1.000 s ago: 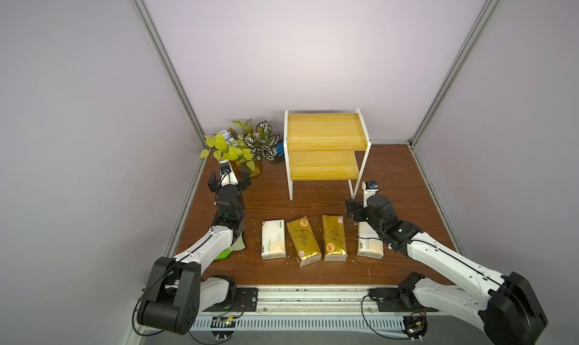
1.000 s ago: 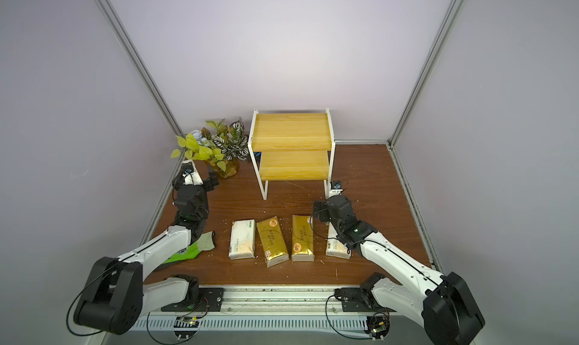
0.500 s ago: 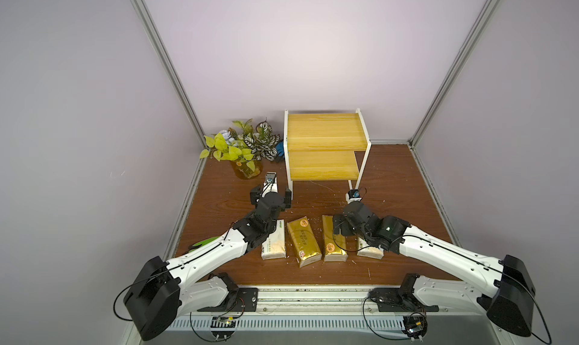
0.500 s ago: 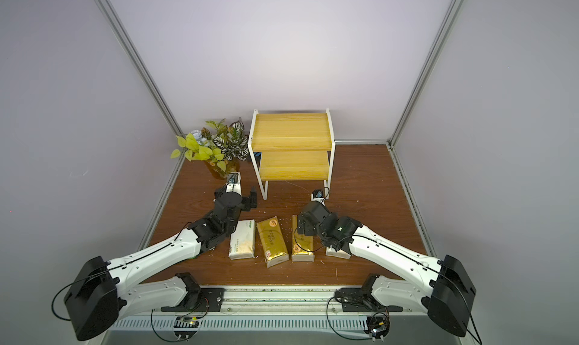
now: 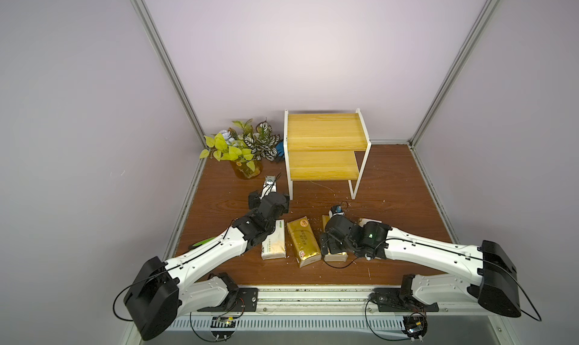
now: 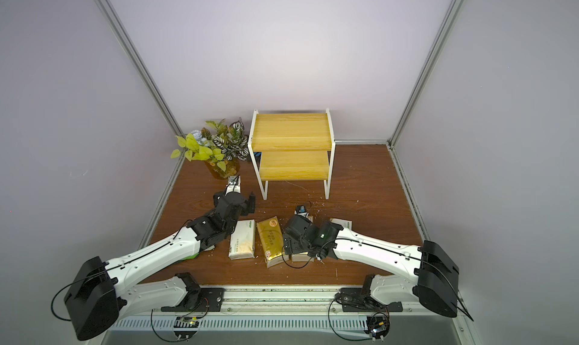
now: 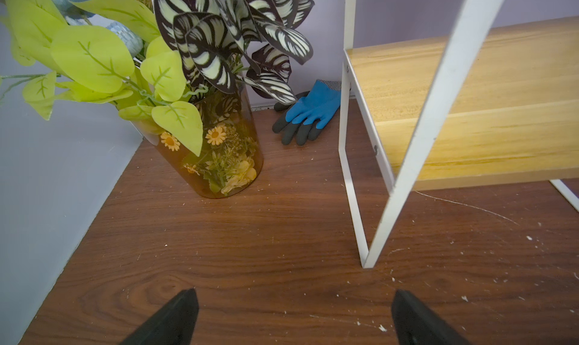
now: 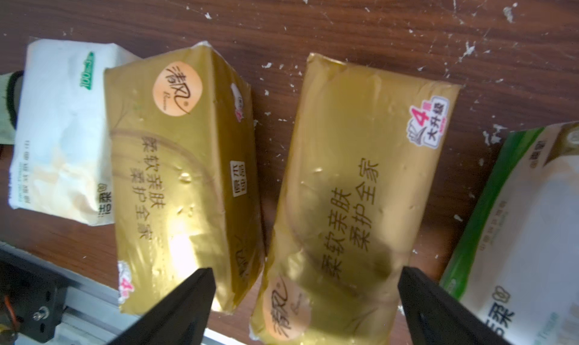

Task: Place the tissue boxes on the shelf by color
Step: Pick up the box of tissues from the center of the board.

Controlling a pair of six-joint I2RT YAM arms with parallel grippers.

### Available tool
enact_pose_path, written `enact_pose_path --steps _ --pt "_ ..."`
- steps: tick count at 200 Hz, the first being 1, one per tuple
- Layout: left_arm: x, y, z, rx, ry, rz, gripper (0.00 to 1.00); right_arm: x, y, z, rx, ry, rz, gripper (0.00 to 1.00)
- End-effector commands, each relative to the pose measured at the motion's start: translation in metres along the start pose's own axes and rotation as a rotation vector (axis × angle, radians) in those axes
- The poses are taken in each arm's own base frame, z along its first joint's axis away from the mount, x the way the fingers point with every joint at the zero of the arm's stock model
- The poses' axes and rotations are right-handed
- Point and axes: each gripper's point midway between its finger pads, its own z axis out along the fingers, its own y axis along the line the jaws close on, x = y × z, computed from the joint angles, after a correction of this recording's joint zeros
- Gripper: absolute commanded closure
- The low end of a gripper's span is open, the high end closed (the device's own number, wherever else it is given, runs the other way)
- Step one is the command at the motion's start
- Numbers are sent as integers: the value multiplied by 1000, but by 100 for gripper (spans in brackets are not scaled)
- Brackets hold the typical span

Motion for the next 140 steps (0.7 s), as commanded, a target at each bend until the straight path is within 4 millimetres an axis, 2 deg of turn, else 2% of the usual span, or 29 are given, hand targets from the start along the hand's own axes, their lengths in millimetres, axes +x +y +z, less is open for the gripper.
enact_pose_path --steps 1,64,103,140 --pt "9 -2 -1 17 33 26 0 2 -2 -7 4 5 54 1" --pt "13 -12 1 58 62 27 0 7 -5 -4 81 -4 33 1" --pt "15 -11 1 55 70 25 0 20 -4 5 78 21 36 1" --pt "21 -14 2 69 87 24 0 39 -15 15 123 56 35 1"
